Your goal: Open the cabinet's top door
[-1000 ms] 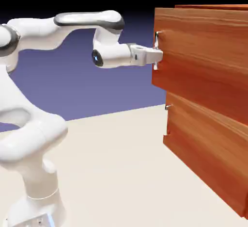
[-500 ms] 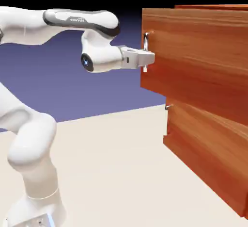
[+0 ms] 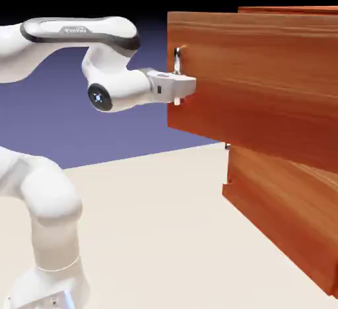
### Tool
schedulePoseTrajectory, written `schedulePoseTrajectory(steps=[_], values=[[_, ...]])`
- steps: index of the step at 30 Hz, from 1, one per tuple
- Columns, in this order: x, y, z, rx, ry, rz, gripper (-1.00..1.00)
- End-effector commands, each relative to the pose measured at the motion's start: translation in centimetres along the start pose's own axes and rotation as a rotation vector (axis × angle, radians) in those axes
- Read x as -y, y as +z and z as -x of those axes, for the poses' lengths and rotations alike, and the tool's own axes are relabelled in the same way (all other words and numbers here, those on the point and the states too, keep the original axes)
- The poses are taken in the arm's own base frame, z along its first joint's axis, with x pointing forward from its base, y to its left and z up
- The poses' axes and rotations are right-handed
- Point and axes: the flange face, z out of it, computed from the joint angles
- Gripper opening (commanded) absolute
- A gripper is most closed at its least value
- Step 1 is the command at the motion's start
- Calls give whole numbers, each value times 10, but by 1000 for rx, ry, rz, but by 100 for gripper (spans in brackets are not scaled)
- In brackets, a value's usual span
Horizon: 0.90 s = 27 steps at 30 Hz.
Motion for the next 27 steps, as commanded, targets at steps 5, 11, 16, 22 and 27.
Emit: schedulePoseTrajectory(steps=[5, 11, 16, 22, 27], values=[[-7, -31, -7, 44, 0, -43, -100], [-13, -54, -13, 79, -1, -75, -100], [-17, -63, -17, 87, 1, -95, -100], [-20, -74, -20, 107, 0, -108, -100], [-27, -95, -27, 139, 0, -139, -100]])
